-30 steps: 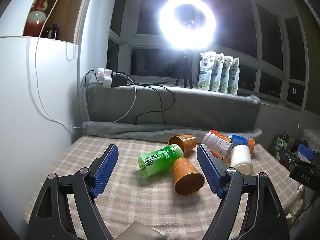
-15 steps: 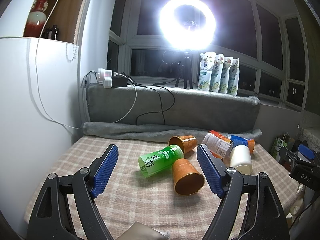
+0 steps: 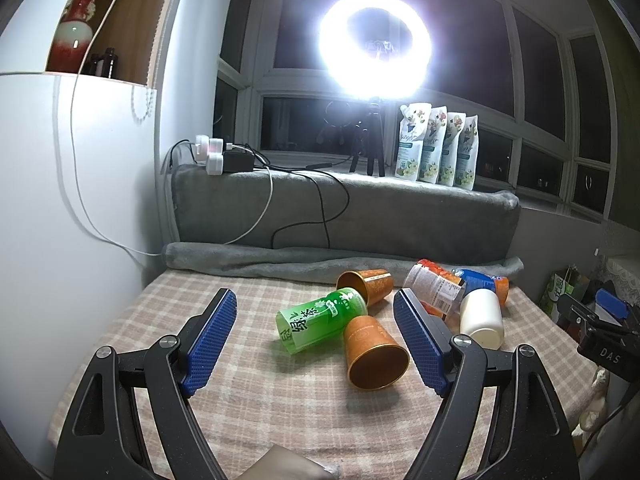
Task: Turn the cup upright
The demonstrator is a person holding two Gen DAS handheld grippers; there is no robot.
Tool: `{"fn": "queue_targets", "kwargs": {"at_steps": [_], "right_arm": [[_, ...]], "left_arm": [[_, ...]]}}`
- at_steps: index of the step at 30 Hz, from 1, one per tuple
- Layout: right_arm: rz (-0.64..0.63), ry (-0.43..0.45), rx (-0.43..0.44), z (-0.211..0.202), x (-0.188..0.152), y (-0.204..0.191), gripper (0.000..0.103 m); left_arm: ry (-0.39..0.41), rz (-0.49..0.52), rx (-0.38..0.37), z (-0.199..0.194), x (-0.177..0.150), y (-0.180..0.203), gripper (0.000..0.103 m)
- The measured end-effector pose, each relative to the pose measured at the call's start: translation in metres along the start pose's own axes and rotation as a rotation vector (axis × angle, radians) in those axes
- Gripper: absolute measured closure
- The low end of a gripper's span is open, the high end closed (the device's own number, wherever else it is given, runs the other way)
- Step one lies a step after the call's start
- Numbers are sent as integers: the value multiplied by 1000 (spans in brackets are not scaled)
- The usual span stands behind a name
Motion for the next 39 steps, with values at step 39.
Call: {"fn": "queue_targets", "kwargs": {"at_steps": [39], "right_arm": [[-2, -1, 0, 3, -6, 0, 0]], "left_arm": [[11, -1, 0, -2, 4, 3, 22]]}}
Point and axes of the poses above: each gripper's, at about its wrist camera, not at the fingertips, and z roughly the way its jaws point, y to its right, x to its top, the point moved 10 cm from there along z, roughly the way its jaws point, and after that the axes turned 5 degrees about -x, right-handed, at the moved point
